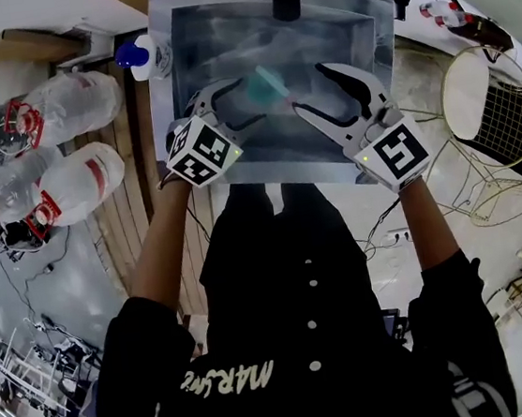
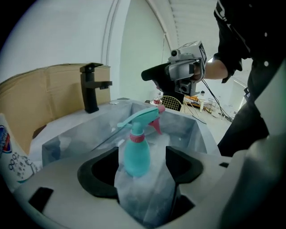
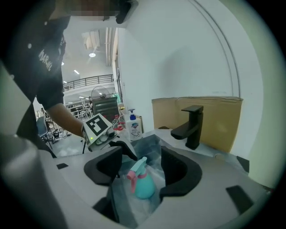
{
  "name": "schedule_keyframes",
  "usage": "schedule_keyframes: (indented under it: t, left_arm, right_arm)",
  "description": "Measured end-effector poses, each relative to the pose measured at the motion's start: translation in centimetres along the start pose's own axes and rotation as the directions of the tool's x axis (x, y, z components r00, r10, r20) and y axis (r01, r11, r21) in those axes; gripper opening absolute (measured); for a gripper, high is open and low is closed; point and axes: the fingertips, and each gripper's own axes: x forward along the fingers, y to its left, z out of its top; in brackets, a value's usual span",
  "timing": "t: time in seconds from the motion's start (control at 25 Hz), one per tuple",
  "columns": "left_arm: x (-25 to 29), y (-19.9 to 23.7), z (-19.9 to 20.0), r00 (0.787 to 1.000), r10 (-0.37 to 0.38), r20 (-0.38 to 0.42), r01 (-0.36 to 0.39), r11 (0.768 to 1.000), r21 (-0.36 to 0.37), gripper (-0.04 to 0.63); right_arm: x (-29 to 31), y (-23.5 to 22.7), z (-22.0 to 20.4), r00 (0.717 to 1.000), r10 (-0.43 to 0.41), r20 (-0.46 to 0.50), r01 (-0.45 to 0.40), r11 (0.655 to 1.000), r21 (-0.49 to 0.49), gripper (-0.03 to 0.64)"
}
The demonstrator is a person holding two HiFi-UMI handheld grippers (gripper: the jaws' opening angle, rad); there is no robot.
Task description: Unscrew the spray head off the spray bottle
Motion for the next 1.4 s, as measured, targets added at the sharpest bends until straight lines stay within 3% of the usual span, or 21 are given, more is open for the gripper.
schedule_keyframes:
  t: [0.28,0.4,0.64,0.72,0.88,1.24,1.4]
  left_arm:
    - [4.6,1.1,-1.8,0.998,-0.04,-0.047,0.039,0.999,-0.02,0.362]
    - [6.4,1.2,-2.8,0.996,-0.06,-0.07,0.061,0.998,0.016,0.381]
    - [8.7,1.4,-3.5,0.994,-0.103,-0.033,0.104,0.994,0.022,0.391]
    - [9.2,1.5,-3.8,0.993,-0.111,-0.033,0.112,0.993,0.03,0.391]
    - [9.6,2.0,-4.0,0.996,-0.086,-0.003,0.086,0.995,0.044,0.367]
    - [9.7,2.4,-3.9,0.996,-0.067,0.05,0.064,0.996,0.063,0.36]
    - [9.9,1.9,-3.9,0.993,-0.108,0.049,0.103,0.99,0.1,0.36]
  right_arm:
    - [4.8,1.0,-3.6,0.992,0.04,-0.12,-0.041,0.999,0.001,0.293]
    - [6.0,0.8,-4.5,0.989,0.044,-0.138,-0.042,0.999,0.015,0.293]
    - [7.8,0.6,-5.7,0.982,0.067,-0.179,-0.07,0.997,-0.01,0.284]
    - [8.1,0.4,-5.9,0.979,0.065,-0.192,-0.072,0.997,-0.031,0.263]
    - [8.4,0.3,-6.5,0.974,0.043,-0.224,-0.068,0.992,-0.105,0.134]
    - [8.5,0.0,-6.6,0.978,0.083,-0.193,-0.105,0.989,-0.104,0.107]
    - [8.1,0.5,-6.8,0.963,0.19,-0.192,-0.223,0.96,-0.167,0.095]
